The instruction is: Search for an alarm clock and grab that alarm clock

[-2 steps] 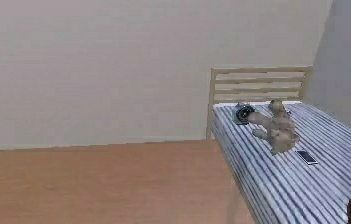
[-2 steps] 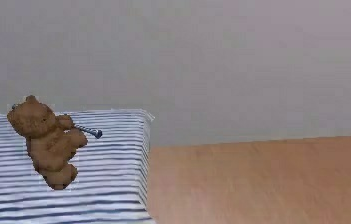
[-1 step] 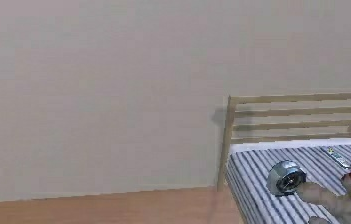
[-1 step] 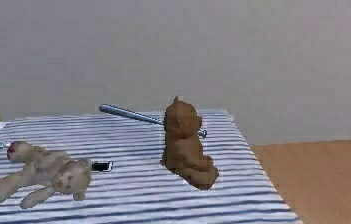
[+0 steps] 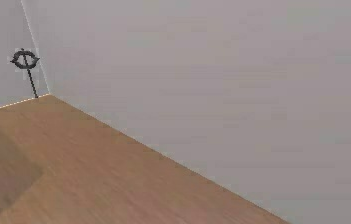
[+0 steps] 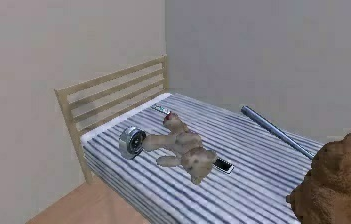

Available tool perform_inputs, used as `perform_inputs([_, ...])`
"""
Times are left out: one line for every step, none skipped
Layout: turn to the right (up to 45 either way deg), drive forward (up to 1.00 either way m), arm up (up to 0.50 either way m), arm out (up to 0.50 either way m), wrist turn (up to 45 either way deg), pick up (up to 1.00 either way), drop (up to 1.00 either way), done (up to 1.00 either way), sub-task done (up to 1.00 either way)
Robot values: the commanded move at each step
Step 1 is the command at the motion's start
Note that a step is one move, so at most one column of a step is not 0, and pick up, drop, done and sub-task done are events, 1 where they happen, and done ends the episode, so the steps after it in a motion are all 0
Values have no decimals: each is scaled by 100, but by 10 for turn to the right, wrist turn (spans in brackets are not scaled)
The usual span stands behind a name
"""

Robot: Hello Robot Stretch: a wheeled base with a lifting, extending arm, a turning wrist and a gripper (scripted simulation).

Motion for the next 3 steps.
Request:
perform_inputs([-90, 0, 0, 0, 0, 0, 0, 0, 0])
perform_inputs([450, 0, 0, 0, 0, 0, 0, 0, 0])
perform_inputs([180, 0, 0, 0, 0, 0, 0, 0, 0])
